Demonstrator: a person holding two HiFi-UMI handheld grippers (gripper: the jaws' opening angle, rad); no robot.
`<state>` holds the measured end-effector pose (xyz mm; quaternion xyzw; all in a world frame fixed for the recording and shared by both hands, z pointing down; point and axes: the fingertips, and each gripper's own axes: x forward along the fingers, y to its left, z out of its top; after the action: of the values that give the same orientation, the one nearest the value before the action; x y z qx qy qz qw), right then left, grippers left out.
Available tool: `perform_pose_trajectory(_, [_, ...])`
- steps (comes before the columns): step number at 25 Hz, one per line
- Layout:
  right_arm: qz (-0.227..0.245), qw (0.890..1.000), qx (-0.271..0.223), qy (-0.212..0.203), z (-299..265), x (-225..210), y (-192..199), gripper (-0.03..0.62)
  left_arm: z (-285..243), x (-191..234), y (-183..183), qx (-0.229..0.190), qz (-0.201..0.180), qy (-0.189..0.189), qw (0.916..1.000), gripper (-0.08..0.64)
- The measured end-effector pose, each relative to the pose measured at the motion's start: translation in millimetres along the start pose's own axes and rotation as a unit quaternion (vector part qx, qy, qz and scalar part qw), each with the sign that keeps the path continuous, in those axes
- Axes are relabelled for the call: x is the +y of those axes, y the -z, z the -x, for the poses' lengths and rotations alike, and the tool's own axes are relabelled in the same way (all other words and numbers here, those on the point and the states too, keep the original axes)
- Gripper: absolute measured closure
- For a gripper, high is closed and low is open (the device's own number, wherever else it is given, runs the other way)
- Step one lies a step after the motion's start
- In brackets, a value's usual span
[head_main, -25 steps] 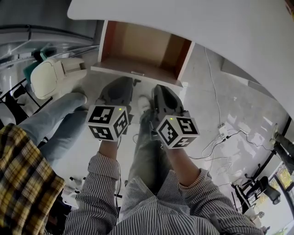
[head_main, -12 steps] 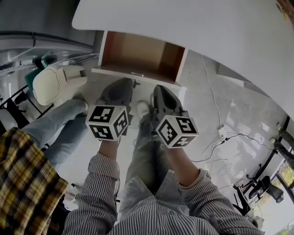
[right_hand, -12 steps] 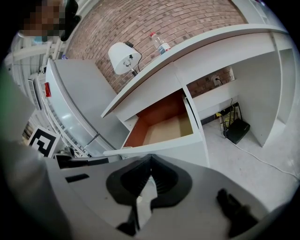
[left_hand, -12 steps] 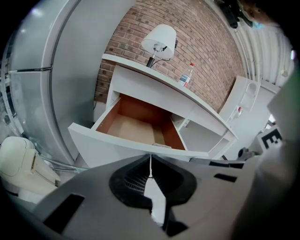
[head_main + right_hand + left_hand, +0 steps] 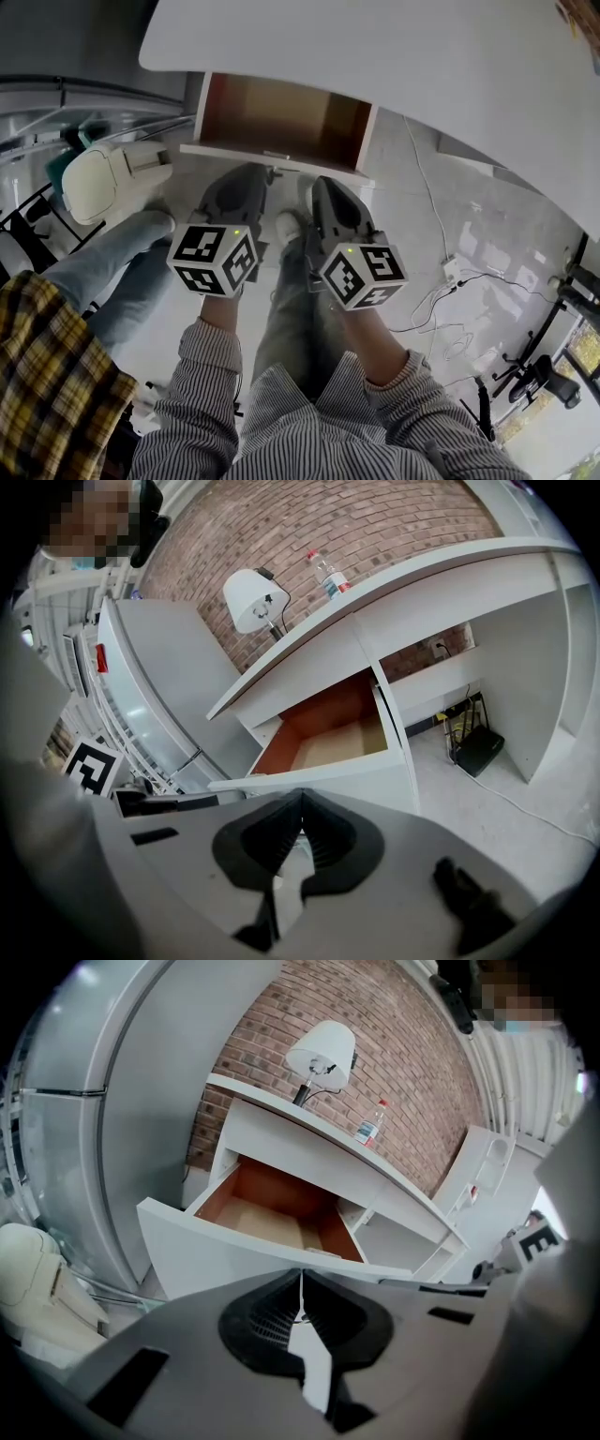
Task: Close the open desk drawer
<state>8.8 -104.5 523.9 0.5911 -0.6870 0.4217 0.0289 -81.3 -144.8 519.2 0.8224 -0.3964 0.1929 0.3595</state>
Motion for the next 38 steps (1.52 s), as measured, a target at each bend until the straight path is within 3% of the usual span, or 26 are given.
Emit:
perform_pose_trajectory(12, [0.017, 1.0, -0.009, -0.016, -1.7, 2.7, -6.9, 0.577, -0.2, -1.0, -8.0, -0.013, 0.01, -0.01, 0.9998, 0.54])
perform_pose_trajectory(38, [-0.019, 1.0, -0.002, -0.003, -3.4, 5.5, -12.4, 0.577, 0.4, -2.7, -15.2, 0.009, 0.009, -0.013, 0.9998, 0.54])
